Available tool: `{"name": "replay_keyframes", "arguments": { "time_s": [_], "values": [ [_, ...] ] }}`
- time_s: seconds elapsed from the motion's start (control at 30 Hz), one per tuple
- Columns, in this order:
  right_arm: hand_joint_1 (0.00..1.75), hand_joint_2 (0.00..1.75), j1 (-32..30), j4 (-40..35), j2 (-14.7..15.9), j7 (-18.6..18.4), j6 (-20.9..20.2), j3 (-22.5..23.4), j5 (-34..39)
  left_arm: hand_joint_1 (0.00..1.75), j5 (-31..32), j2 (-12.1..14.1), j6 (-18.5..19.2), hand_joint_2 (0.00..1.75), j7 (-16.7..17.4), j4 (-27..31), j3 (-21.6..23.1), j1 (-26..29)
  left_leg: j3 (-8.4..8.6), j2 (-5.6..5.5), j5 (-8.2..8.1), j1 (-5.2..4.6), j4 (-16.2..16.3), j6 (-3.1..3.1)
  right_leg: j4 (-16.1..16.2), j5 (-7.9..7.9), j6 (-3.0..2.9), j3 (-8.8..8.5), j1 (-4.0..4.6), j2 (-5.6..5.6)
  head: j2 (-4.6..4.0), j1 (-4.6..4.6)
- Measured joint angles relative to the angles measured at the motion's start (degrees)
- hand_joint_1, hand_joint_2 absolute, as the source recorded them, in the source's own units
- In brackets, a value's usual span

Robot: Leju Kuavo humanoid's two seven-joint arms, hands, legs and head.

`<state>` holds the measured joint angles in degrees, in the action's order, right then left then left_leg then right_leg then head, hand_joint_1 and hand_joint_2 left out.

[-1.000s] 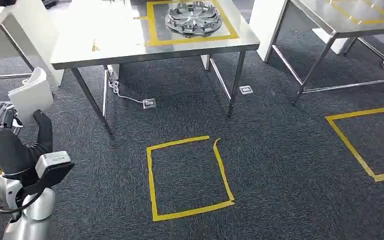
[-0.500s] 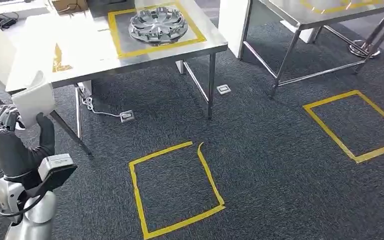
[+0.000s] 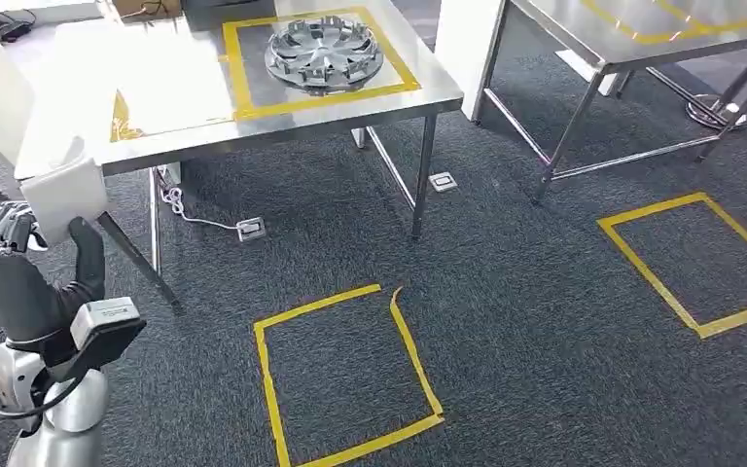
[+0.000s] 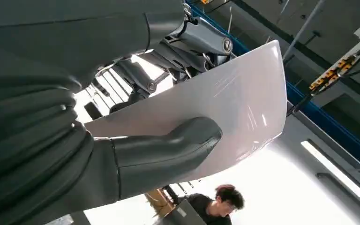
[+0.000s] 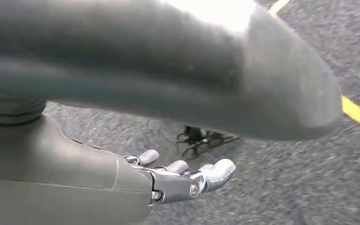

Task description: Take the parts from the cabinet and place them on the table.

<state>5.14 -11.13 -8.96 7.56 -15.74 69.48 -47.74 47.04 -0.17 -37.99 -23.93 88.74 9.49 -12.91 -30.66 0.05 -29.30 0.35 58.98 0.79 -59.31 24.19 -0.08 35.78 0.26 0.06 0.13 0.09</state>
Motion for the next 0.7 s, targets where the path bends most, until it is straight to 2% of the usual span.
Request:
{"name": "replay_keyframes", "arguments": {
  "time_s": [0.03,0.07,0.1,0.13,0.17,0.2,0.23,0.3,0.33,0.37,0.4,0.43,0.5,0.53,0.57,0.6,0.63,0.67,0.7],
  "values": [
    [0.0,0.0,0.1,0.0,0.0,0.1,0.0,0.0,0.0,1.75,-0.1,0.0,0.0,1.75,-0.1,-0.1,0.0,-0.2,0.47,-0.02,-0.28,-0.2,0.1,-0.39,0.0,3.51,-0.14,0.05,0.48,-0.08,0.0,0.0],
    [0.0,0.0,0.2,0.0,0.0,0.2,-0.1,0.1,0.0,1.75,-0.2,0.0,0.0,1.75,-0.1,-0.1,0.0,-0.3,0.35,0.0,-0.5,-0.18,-0.2,-0.76,-0.2,4.28,-0.42,-0.13,0.5,-0.01,0.0,0.02],
    [0.0,0.0,0.1,0.0,0.0,0.3,-0.2,0.1,0.1,1.75,-0.2,0.0,0.0,1.75,-0.1,-0.1,0.0,-0.2,0.93,0.04,-0.3,-0.2,-0.1,-1.14,0.5,2.73,-0.81,-0.4,0.48,0.08,0.0,0.07],
    [0.0,0.0,-0.1,0.0,0.0,0.3,-0.3,0.2,0.1,1.75,-0.2,0.0,0.0,1.75,-0.1,-0.1,0.0,-0.2,0.93,-0.02,0.27,-0.24,0.8,-1.54,0.7,1.97,-1.27,-0.71,0.27,0.15,0.0,0.0],
    [0.0,0.0,-0.1,0.0,0.0,0.7,-0.3,0.2,0.1,1.75,-0.2,0.0,0.0,1.75,-0.1,0.0,0.0,-0.4,1.33,-0.05,0.02,-0.4,1.0,-1.84,0.8,1.8,-1.56,-1.96,-0.01,0.21,0.0,0.02],
    [0.0,0.0,-0.1,0.0,-0.1,1.1,-0.4,0.2,0.0,1.75,-0.2,0.0,0.0,1.75,-0.1,0.0,0.0,-0.4,0.88,-0.07,-0.6,-0.24,2.4,-1.94,1.1,1.94,-1.9,-2.68,-0.16,0.08,0.0,0.02],
    [0.0,0.0,0.0,0.0,-0.1,1.4,-0.4,0.2,0.0,1.75,-0.2,0.1,-0.1,1.75,-0.2,0.0,0.0,-0.8,-0.62,-0.09,-1.58,-0.2,5.2,-2.23,1.1,2.18,-2.24,-2.98,-0.23,0.12,0.0,-0.57],
    [0.0,0.0,0.1,0.0,-0.1,2.0,-0.4,0.2,0.0,1.75,0.0,0.3,-0.2,1.75,-0.3,-0.1,0.0,-1.1,-5.87,-0.08,-5.54,-0.04,13.3,-2.75,1.1,2.71,-2.49,-3.18,-0.24,0.23,0.0,-0.57],
    [0.0,0.0,0.1,0.0,-0.1,2.1,-0.3,0.2,0.0,1.75,0.0,0.3,-0.3,1.75,-0.4,-0.2,0.0,-1.1,-8.12,-0.07,-6.95,-0.03,16.3,-2.84,1.1,2.98,-2.46,-3.33,-0.24,0.3,0.0,-0.57],
    [0.0,0.0,0.0,0.0,-0.1,2.1,-0.3,0.2,-0.1,1.75,0.2,0.3,-0.5,1.75,-0.4,-0.3,0.0,-1.1,-9.46,-0.07,-6.73,0.0,17.2,-2.95,1.0,3.25,-2.39,-3.6,-0.24,0.37,0.0,-0.55],
    [0.0,0.0,-0.1,0.0,-0.2,2.0,-0.3,0.2,-0.2,1.75,0.6,0.3,-0.8,1.75,-0.4,-0.5,0.0,-1.4,-9.42,-0.07,-4.81,0.02,15.5,-2.97,1.0,3.58,-2.33,-4.02,-0.24,0.43,0.0,-0.59],
    [0.0,0.0,-0.1,0.0,-0.2,1.8,-0.3,0.2,-0.4,1.75,1.1,0.4,-0.9,1.75,-0.3,-0.5,0.0,-1.8,-8.21,-0.07,-1.64,0.02,11.6,-2.84,1.0,3.92,-2.19,-4.53,-0.25,0.47,0.0,-0.54],
    [0.0,0.0,0.0,0.0,-0.3,1.7,-0.5,0.2,-0.7,1.75,2.4,0.6,-0.9,1.75,0.7,-0.6,0.0,-2.9,-4.56,-0.04,4.98,0.02,1.4,-2.44,1.0,4.78,-1.85,-5.67,-0.28,0.45,0.0,-0.55],
    [0.0,0.0,0.0,0.0,-0.4,1.9,-0.6,0.2,-0.9,1.75,2.7,0.8,-0.9,1.75,1.0,-0.6,0.0,-3.3,-4.3,0.0,2.92,-0.31,0.6,-2.12,0.9,5.04,-1.58,-5.98,-0.1,0.46,0.0,-0.5],
    [0.0,0.0,0.1,0.0,-0.4,2.2,-0.7,0.2,-1.0,1.75,3.1,1.1,-0.9,1.75,1.3,-0.6,0.0,-3.7,-4.3,0.07,0.93,-0.38,0.5,-1.5,0.9,5.26,-1.19,-5.61,-0.11,0.51,0.0,-0.7],
    [0.0,0.0,0.1,0.0,-0.4,2.4,-0.7,0.2,-1.1,1.75,3.1,1.2,-0.9,1.75,1.5,-0.4,0.0,-3.7,-3.85,0.03,2.97,-0.4,0.2,-1.11,1.0,5.51,-0.76,-5.62,-0.11,0.46,0.0,-0.65],
    [0.0,0.0,0.0,0.0,-0.4,2.8,-0.7,0.2,-1.0,1.75,3.1,1.3,-0.9,1.75,1.6,-0.1,0.0,-3.8,-4.04,0.0,3.12,-0.37,0.2,-0.62,0.3,5.17,-0.42,-5.97,0.03,0.47,0.0,-0.57],
    [0.0,0.0,0.0,0.0,-0.4,3.3,-0.8,0.2,-1.0,1.75,3.2,1.4,-0.9,1.75,1.6,0.0,0.0,-3.9,-3.33,-0.16,3.25,-0.22,0.2,-0.32,0.2,5.25,-0.26,-6.08,0.05,0.46,0.0,-0.63],
    [0.0,0.0,0.1,0.0,-0.3,3.7,-0.8,0.2,-1.0,1.75,3.2,1.4,-0.9,1.75,1.7,0.4,0.0,-4.1,-2.94,-0.06,3.2,0.03,-0.1,-0.08,-1.5,5.2,-0.04,-5.04,-0.11,0.35,0.0,-0.61]
  ]
}}
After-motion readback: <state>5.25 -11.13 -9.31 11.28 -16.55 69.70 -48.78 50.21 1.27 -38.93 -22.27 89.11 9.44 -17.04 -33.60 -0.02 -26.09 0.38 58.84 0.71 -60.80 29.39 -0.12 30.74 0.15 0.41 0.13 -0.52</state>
